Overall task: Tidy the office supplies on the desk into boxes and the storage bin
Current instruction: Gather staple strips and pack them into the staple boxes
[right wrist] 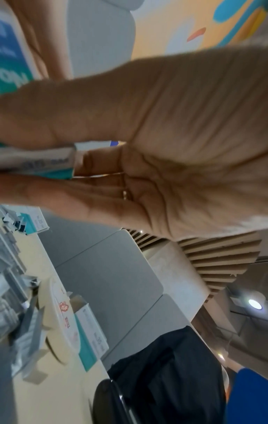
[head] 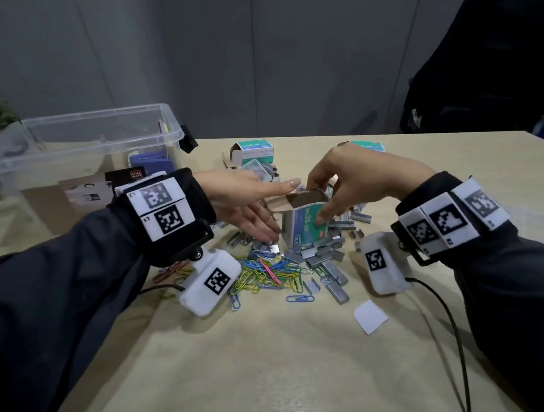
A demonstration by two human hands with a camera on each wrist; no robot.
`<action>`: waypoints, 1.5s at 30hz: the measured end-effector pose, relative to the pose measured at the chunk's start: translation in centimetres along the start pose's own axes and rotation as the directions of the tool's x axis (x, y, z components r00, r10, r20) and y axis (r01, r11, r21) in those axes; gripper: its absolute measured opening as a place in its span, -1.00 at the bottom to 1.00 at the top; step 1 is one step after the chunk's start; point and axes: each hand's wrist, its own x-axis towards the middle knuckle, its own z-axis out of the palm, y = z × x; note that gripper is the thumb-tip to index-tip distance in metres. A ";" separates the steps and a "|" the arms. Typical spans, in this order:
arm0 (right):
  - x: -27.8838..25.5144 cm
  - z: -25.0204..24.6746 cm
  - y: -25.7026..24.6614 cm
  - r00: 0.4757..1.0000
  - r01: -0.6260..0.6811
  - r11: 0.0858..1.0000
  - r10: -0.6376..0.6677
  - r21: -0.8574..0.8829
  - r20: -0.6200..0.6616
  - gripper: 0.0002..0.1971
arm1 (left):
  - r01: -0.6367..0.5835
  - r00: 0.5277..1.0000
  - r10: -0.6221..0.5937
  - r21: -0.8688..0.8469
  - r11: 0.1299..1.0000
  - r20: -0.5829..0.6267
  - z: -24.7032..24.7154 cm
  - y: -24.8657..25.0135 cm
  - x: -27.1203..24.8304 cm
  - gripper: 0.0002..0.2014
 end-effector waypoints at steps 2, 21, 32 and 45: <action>0.0 0.0 0.1 1.000 0.001 1.000 -0.001 0.006 0.008 -0.74 | 0.042 0.999 -0.043 -0.040 0.998 -0.027 0.2 0.1 0.3 -0.33; -1.3 -0.2 1.8 0.993 -0.056 0.984 0.073 0.170 -0.096 -0.72 | 0.114 0.993 -0.109 -0.267 0.957 0.034 1.4 2.4 1.8 -0.25; -5.3 -2.6 7.1 0.930 -0.234 0.754 0.357 0.613 -0.085 -0.70 | -0.085 0.995 0.095 -0.279 0.957 0.022 5.9 8.2 6.5 -0.69; -5.7 -1.4 9.4 0.787 -0.537 0.735 0.614 0.413 -0.069 -0.87 | -0.060 0.995 0.051 -0.118 0.991 -0.081 11.0 10.1 11.8 -0.60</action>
